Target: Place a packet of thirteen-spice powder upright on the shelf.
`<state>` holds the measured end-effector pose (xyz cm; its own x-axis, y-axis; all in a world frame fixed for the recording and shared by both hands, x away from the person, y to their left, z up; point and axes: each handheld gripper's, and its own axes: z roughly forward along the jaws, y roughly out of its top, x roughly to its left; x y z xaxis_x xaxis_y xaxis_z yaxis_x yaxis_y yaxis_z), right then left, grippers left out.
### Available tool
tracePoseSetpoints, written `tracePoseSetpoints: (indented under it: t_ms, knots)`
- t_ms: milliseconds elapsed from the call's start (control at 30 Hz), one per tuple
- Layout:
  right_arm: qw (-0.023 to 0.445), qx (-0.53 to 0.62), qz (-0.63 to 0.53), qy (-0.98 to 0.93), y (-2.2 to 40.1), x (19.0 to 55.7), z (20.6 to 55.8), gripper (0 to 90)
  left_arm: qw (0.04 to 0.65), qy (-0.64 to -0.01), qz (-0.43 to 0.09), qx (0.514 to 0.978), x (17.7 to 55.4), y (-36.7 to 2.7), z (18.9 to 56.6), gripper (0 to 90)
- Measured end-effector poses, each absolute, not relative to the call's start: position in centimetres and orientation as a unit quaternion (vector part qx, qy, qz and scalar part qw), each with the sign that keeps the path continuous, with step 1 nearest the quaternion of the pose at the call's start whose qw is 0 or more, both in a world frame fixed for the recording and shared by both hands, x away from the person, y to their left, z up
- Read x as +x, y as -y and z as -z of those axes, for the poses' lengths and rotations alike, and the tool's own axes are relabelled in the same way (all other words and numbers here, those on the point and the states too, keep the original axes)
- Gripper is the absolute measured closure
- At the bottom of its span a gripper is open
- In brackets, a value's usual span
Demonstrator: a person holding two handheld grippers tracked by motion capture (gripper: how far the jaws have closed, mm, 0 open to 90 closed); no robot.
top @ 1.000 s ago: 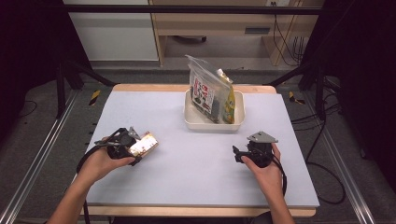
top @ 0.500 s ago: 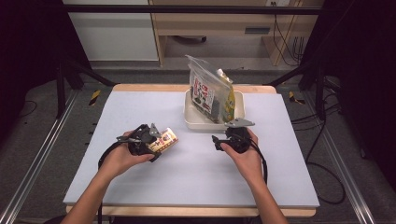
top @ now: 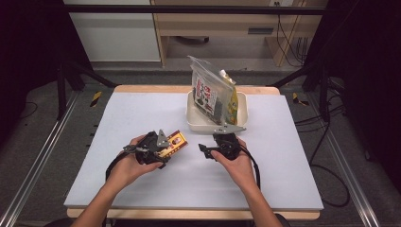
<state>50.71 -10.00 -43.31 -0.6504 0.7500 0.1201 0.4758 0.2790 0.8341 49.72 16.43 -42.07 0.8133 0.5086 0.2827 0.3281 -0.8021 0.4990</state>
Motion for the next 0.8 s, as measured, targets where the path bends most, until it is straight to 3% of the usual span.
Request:
tracePoseSetpoints:
  t_ms: [800]
  knots:
    - [0.099, 0.373, -0.486, -0.784, 9.3, 50.5, 43.1, 28.3, 0.249, -0.163, -0.241, 0.924, 48.2, -13.9, 42.9, 31.8]
